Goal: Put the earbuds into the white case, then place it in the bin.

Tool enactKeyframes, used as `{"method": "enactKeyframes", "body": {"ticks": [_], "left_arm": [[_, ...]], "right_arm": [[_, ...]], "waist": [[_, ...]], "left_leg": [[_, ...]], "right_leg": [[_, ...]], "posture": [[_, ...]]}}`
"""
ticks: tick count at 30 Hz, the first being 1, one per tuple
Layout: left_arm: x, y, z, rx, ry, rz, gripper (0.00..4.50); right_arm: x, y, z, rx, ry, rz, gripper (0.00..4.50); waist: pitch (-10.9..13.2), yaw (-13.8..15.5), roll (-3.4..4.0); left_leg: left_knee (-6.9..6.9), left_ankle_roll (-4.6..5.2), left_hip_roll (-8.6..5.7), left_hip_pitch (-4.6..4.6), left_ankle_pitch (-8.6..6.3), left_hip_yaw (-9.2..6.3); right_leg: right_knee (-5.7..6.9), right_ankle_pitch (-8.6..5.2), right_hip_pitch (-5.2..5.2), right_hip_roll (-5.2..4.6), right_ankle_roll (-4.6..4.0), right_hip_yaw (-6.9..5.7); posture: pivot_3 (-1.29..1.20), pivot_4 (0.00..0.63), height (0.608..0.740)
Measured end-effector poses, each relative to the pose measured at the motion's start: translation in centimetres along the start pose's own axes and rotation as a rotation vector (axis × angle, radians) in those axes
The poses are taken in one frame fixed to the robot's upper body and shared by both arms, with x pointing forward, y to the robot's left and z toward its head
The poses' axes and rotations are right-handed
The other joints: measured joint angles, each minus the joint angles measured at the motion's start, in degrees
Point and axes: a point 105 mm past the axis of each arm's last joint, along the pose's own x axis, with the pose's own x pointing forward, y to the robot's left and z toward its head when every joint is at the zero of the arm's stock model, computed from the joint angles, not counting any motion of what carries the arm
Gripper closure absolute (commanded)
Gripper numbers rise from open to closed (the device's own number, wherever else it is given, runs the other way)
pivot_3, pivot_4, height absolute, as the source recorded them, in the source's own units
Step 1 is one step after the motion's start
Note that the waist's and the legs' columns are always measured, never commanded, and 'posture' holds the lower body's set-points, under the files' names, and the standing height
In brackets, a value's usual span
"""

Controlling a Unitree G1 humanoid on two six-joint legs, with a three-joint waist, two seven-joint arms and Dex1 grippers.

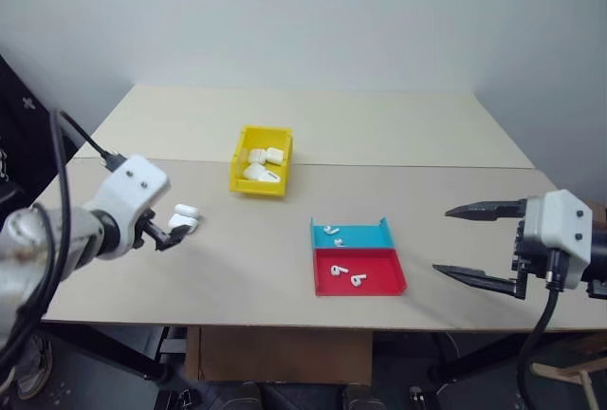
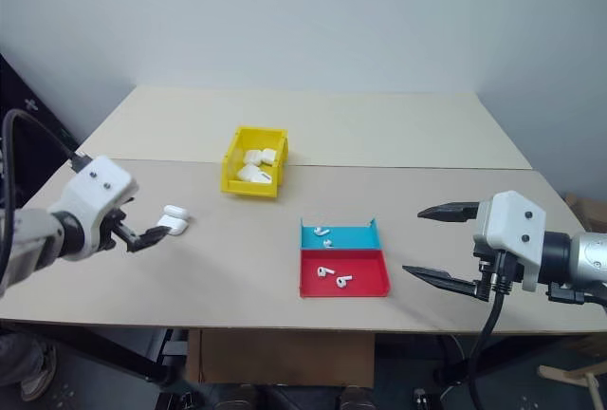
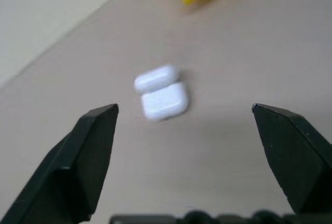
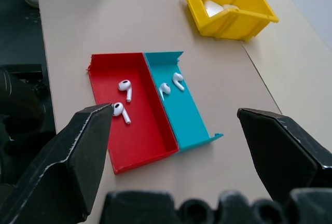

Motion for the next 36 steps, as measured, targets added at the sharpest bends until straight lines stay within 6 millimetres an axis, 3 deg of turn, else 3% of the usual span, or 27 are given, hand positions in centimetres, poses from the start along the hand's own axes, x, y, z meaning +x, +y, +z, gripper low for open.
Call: {"method": "enactKeyframes", "body": {"ticks": [5,8,11,17,21,36], "left_arm": [[1.9,0.9,-0.9,-0.07,0.179,-0.021,0.0],[3.2,3.0,-0.7,-0.161,0.27,0.023,0.0],[3.8,3.8,-0.5,-0.195,0.317,0.044,0.0],[5.8,3.2,-1.1,-0.214,0.408,-0.007,0.0],[7.0,2.6,-0.1,-0.209,0.389,-0.064,0.0],[9.3,2.5,-0.3,-0.236,0.407,-0.134,0.0]], "right_arm": [[0.2,-0.1,-0.4,0.038,0.018,-0.02,0.03],[0.7,0.1,-0.6,0.063,0.024,-0.029,0.03],[1.0,0.8,-0.9,0.086,0.026,-0.02,0.03],[1.3,0.9,-1.5,0.113,0.045,-0.043,0.03],[1.5,1.0,-1.7,0.123,0.052,-0.051,0.03],[1.5,1.4,-2.5,0.159,0.069,-0.081,0.03]], "waist": [[0.0,-0.8,-0.01],[0.0,-0.5,-0.04],[0.0,-0.3,-0.04],[0.0,-0.2,-0.06],[0.0,-0.2,-0.06],[0.0,-0.3,-0.07]], "left_leg": [[-0.16,0.01,0.0,-0.08,-0.05,-0.05],[-0.17,0.03,0.0,-0.22,-0.06,-0.16],[-0.11,0.02,-0.05,-0.3,-0.06,-0.16],[-0.07,0.02,-0.05,-0.34,-0.05,-0.18],[-0.07,0.02,-0.06,-0.36,-0.05,-0.18],[-0.02,0.02,-0.06,-0.38,-0.05,-0.2]], "right_leg": [[0.05,0.02,-0.16,0.05,0.16,0.03],[0.06,-0.01,-0.24,0.08,0.15,-0.07],[0.0,-0.01,-0.24,0.04,0.17,-0.07],[0.04,0.0,-0.27,0.04,0.17,-0.1],[0.03,0.0,-0.27,0.04,0.16,-0.1],[0.05,0.0,-0.26,0.04,0.18,-0.1]], "posture": [[0.0,0.15,0.74],[0.0,0.15,0.74],[0.0,0.15,0.74],[0.0,0.15,0.74],[0.0,0.15,0.74],[0.0,0.15,0.74]]}}
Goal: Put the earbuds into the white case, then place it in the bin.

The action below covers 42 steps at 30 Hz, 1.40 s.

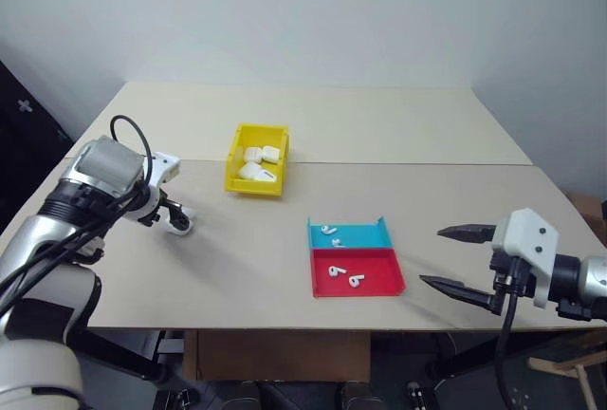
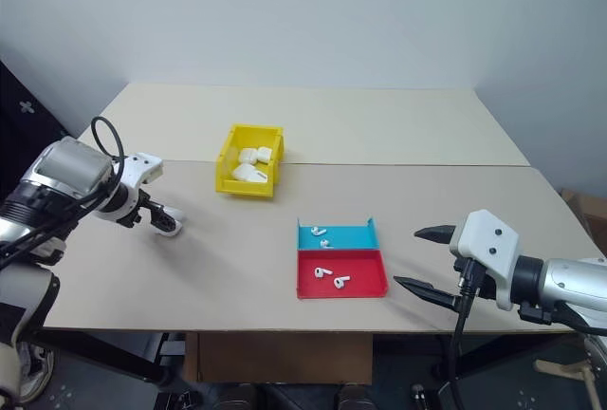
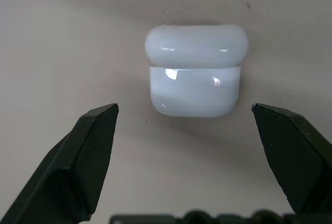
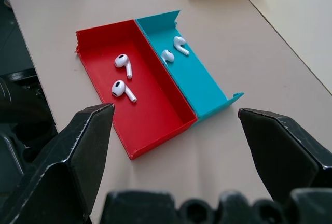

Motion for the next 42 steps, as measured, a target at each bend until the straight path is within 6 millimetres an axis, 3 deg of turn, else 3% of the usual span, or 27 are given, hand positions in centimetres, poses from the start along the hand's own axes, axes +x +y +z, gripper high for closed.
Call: {"method": "enactKeyframes", "body": {"ticks": [20,41,42], "left_arm": [[2.4,-0.6,0.3,0.005,0.057,-0.017,0.0],[3.1,-0.1,0.0,-0.048,0.041,-0.035,0.0],[3.1,0.0,0.0,-0.053,0.042,-0.037,0.19]], "right_arm": [[0.1,-0.8,-0.1,0.042,0.03,-0.065,0.03],[0.2,-1.0,-0.3,0.035,0.047,-0.09,0.03],[0.2,-1.1,-0.3,0.034,0.049,-0.095,0.01]], "waist": [[0.0,-0.1,-0.02],[0.0,-0.1,0.0],[0.0,-0.1,0.01]], "left_leg": [[0.02,0.0,0.0,-0.04,0.0,-0.02],[0.14,0.0,-0.02,0.2,0.02,-0.02],[0.15,0.0,-0.02,0.2,0.02,-0.02]], "right_leg": [[0.02,0.02,-0.02,0.0,-0.01,0.0],[0.51,-0.06,0.05,0.01,0.04,0.04],[0.51,-0.06,0.05,0.01,0.04,0.04]], "posture": [[0.0,0.15,0.74],[0.0,0.15,0.74],[0.0,0.15,0.74]]}}
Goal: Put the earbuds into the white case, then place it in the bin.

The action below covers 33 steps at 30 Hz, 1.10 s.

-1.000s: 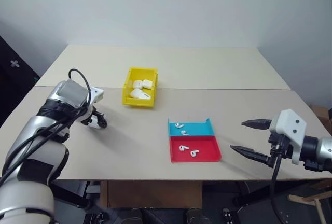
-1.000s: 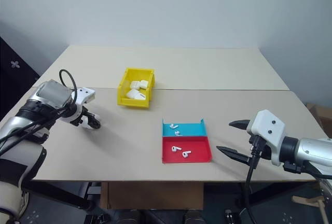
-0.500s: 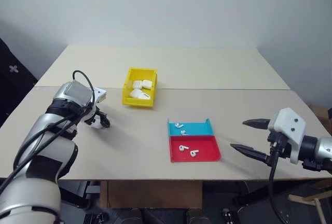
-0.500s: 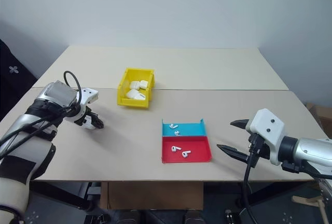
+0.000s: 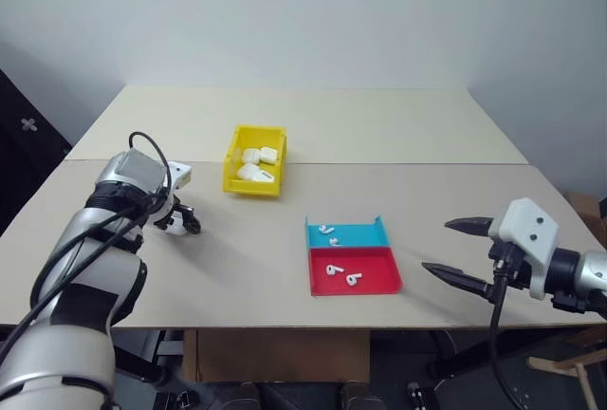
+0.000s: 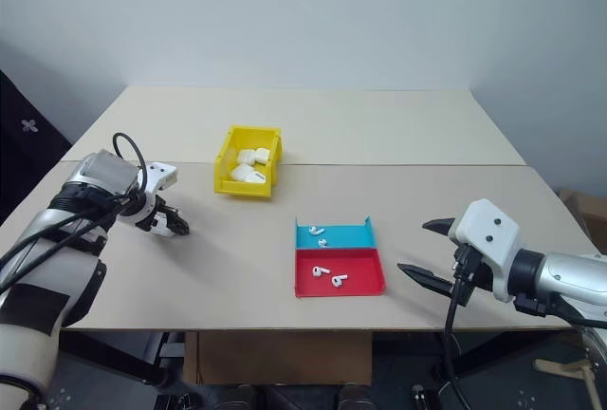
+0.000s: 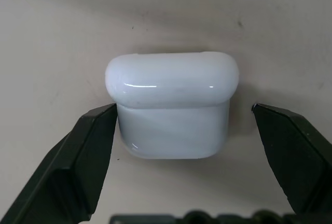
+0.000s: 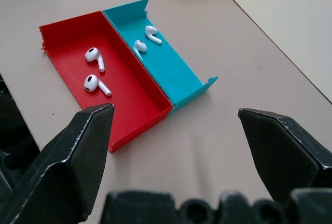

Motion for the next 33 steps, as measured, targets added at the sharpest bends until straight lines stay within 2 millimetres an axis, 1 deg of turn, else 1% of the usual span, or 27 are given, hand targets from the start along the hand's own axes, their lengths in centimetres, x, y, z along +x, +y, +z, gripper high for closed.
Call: {"method": "enactKeyframes", "body": {"ticks": [2,5,6,14,17,19,21,23,25,27,28,29,31,33], "left_arm": [[0.1,0.0,0.0,-0.013,-0.002,-0.012,0.62],[0.1,0.1,0.0,-0.012,-0.009,-0.017,1.53],[0.2,0.1,-0.1,-0.015,-0.008,-0.016,1.7],[0.2,0.6,-0.1,-0.011,-0.017,-0.004,1.7],[-0.1,0.8,0.0,-0.002,-0.025,-0.001,1.7],[-1.1,1.1,0.3,0.0,-0.046,-0.007,1.7],[-2.8,1.2,1.2,0.037,-0.133,-0.016,1.7],[-5.2,0.3,2.8,0.11,-0.302,-0.042,1.7],[-7.0,-1.6,3.9,0.191,-0.466,-0.091,1.7],[-8.2,-3.9,4.2,0.3,-0.752,-0.121,1.7],[-8.6,-5.3,3.5,0.357,-0.891,-0.146,1.7],[-8.2,-7.1,2.2,0.4,-0.972,-0.205,1.7],[-7.9,-9.0,0.0,0.423,-1.07,-0.277,1.7],[-8.4,-10.3,-1.3,0.411,-1.143,-0.338,1.7]], "right_arm": [[0.0,-0.1,-0.1,-0.003,0.005,-0.008,0.0],[0.0,-0.1,-0.1,-0.005,0.009,-0.012,0.0],[0.0,-0.1,-0.1,-0.005,0.009,-0.012,0.0],[0.2,-0.2,-0.2,-0.013,0.018,-0.015,0.0],[0.3,-0.2,-0.3,-0.013,0.019,-0.013,0.0],[0.2,-0.3,-0.3,-0.011,0.017,-0.015,0.0],[0.2,-0.5,-0.2,-0.015,0.008,-0.019,0.0],[0.2,-0.8,0.3,-0.028,-0.016,-0.032,0.0],[0.0,-1.2,1.0,-0.058,-0.052,-0.05,0.0],[-0.1,-1.4,1.9,-0.099,-0.087,-0.046,0.0],[-0.1,-1.4,2.2,-0.116,-0.098,-0.035,0.0],[-0.1,-1.3,2.4,-0.133,-0.097,-0.018,0.0],[-0.2,-1.3,2.9,-0.174,-0.088,0.01,0.0],[-0.3,-1.5,3.6,-0.22,-0.082,0.02,0.0]], "waist": [[0.0,0.0,0.0],[0.0,-0.2,0.02],[0.0,-0.3,0.02],[0.0,-0.5,0.04],[0.0,-0.5,0.02],[0.0,-0.6,-0.05],[0.0,-0.6,-0.06],[0.0,-0.4,-0.05],[0.0,-0.1,-0.04],[-0.1,0.1,0.19],[-0.1,0.0,0.23],[-0.1,0.0,0.18],[-0.1,-0.1,0.15],[-0.1,0.0,0.09]], "left_leg": [[0.0,0.0,0.0,0.01,0.0,0.0],[0.0,0.0,0.0,0.04,0.0,0.0],[0.0,0.0,0.0,0.05,0.0,0.0],[-0.01,0.0,0.0,0.17,0.0,0.0],[-0.01,0.0,0.0,0.12,0.0,0.0],[-0.02,0.0,0.0,-0.05,0.0,-0.03],[-0.04,-0.01,0.0,-0.18,-0.01,-0.04],[-0.07,-0.06,-0.01,-0.22,-0.04,-0.03],[-0.07,-0.09,-0.01,-0.21,-0.07,-0.02],[-0.07,-0.07,-0.02,-0.14,-0.1,0.01],[-0.08,-0.08,-0.02,-0.12,-0.11,0.05],[-0.06,-0.08,0.0,-0.13,-0.1,0.03],[-0.03,-0.09,0.0,-0.08,-0.09,0.04],[0.03,0.0,0.02,0.02,-0.01,0.01]], "right_leg": [[0.01,0.0,0.0,0.0,0.0,0.0],[0.03,-0.01,0.0,0.01,-0.01,0.01],[0.04,-0.01,0.01,0.01,-0.01,0.02],[0.14,-0.02,0.03,0.04,-0.04,0.07],[0.12,-0.03,-0.01,0.05,-0.04,0.07],[0.08,-0.04,-0.13,0.05,-0.05,0.06],[0.03,-0.04,-0.21,0.04,-0.06,0.05],[-0.02,0.08,-0.21,-0.03,-0.27,0.04],[-0.01,0.08,-0.17,-0.04,-0.29,0.02],[-0.07,0.08,-0.06,-0.1,-0.29,0.03],[-0.1,0.09,-0.04,-0.12,-0.31,0.06],[-0.04,0.1,-0.05,-0.08,-0.33,0.04],[0.0,0.14,-0.06,-0.06,-0.4,0.07],[0.01,0.07,0.01,0.0,-0.25,0.04]], "posture": [[0.0,0.15,0.74],[0.0,0.15,0.74],[0.0,0.15,0.74],[0.0,0.15,0.74],[0.0,0.15,0.74],[0.0,0.15,0.74],[0.0,0.15,0.74],[0.0,0.15,0.74],[0.0,0.15,0.74],[0.0,0.15,0.74],[0.0,0.15,0.74],[0.0,0.15,0.74],[0.0,0.15,0.74],[0.0,0.15,0.74]]}}
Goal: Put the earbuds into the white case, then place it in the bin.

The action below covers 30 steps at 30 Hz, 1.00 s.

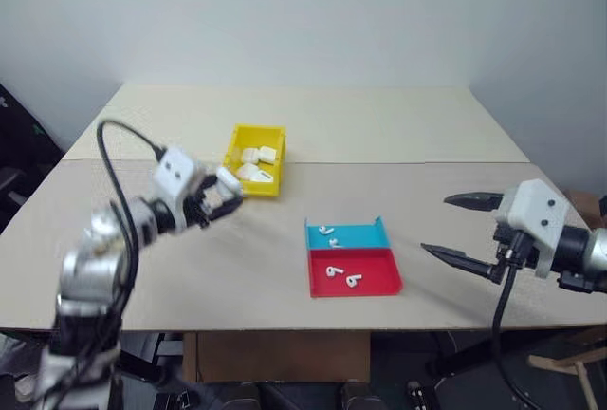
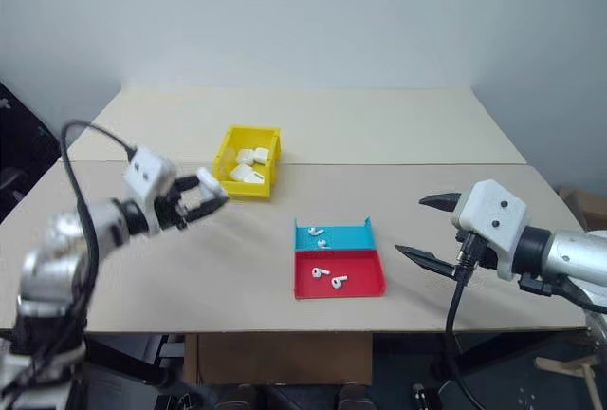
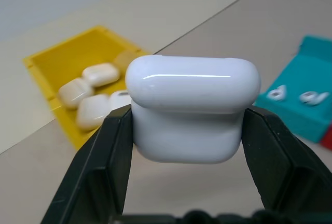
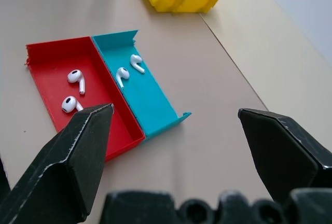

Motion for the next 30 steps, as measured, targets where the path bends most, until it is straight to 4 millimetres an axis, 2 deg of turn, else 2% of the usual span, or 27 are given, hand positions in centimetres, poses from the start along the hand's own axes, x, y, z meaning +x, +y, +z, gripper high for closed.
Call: {"method": "enactKeyframes", "body": {"ticks": [2,3,7,11,14,17,22,25,28,30], "left_arm": [[-0.4,-0.9,0.8,0.006,-0.093,-0.011,1.7],[-0.5,-1.5,1.5,0.009,-0.177,-0.019,1.7],[-1.1,-4.7,2.2,-0.012,-0.393,-0.17,1.7],[-0.8,-6.1,2.2,-0.031,-0.476,-0.242,1.7],[-0.3,-7.1,1.0,-0.025,-0.501,-0.326,1.7],[-0.1,-7.7,0.2,-0.041,-0.546,-0.39,1.7],[0.2,-8.3,-1.2,-0.07,-0.508,-0.465,1.7],[0.1,-8.7,-1.3,-0.06,-0.527,-0.498,1.7],[-0.1,-8.8,-1.7,-0.041,-0.517,-0.522,1.7],[-0.4,-8.7,-2.0,-0.021,-0.514,-0.527,1.7]], "right_arm": [[0.1,-0.1,0.3,-0.02,0.002,0.013,0.0],[0.3,0.0,0.5,-0.026,-0.002,0.023,0.0],[1.2,0.9,1.2,-0.052,-0.024,0.083,0.0],[2.4,2.5,2.2,-0.093,-0.034,0.186,0.0],[3.5,3.7,2.9,-0.118,-0.012,0.281,0.0],[4.5,4.6,2.4,-0.127,0.047,0.347,0.0],[6.2,4.5,1.9,-0.124,0.16,0.416,0.0],[7.2,4.3,2.2,-0.107,0.199,0.447,0.0],[8.3,4.8,1.9,-0.124,0.24,0.505,0.6],[9.0,5.4,1.1,-0.148,0.279,0.537,1.26]], "waist": [[0.0,0.2,0.02],[0.0,0.3,0.05],[-0.1,0.1,0.05],[-0.1,-0.1,0.16],[-0.1,-0.2,0.18],[-0.1,-0.1,0.18],[-0.1,-0.4,0.19],[-0.1,-0.3,0.19],[-0.1,-0.3,0.2],[-0.1,-0.2,0.2]], "left_leg": [[0.01,0.0,-0.02,0.18,0.08,0.0],[0.04,-0.01,-0.02,0.26,0.08,0.03],[0.19,-0.01,-0.01,0.31,0.09,0.03],[0.17,0.0,-0.01,0.26,0.09,0.02],[0.15,0.01,-0.01,0.21,0.08,0.02],[0.15,0.01,-0.01,0.12,0.08,0.03],[0.13,0.01,0.0,0.12,0.08,0.05],[0.1,0.01,0.01,0.12,0.08,0.05],[0.02,0.02,0.01,0.12,0.08,0.05],[0.0,0.03,0.01,0.1,0.07,0.05]], "right_leg": [[-0.01,-0.06,0.18,-0.04,0.13,0.0],[-0.05,-0.18,0.3,-0.05,-0.09,0.01],[-0.03,-0.19,0.39,-0.03,-0.24,0.04],[-0.01,-0.12,0.32,0.0,-0.05,0.08],[-0.03,-0.05,0.23,0.01,0.09,0.08],[-0.04,-0.15,0.14,0.0,-0.1,0.08],[-0.02,-0.15,0.06,0.01,-0.1,0.1],[-0.02,-0.23,0.05,0.01,-0.24,0.09],[-0.02,-0.26,0.02,0.01,-0.28,0.08],[-0.01,-0.26,0.0,0.01,-0.29,0.07]], "posture": [[0.0,0.15,0.74],[0.0,0.15,0.74],[0.0,0.15,0.74],[0.0,0.15,0.74],[0.0,0.15,0.74],[0.0,0.15,0.74],[0.0,0.15,0.74],[0.0,0.15,0.74],[0.0,0.15,0.74],[0.0,0.15,0.74]]}}
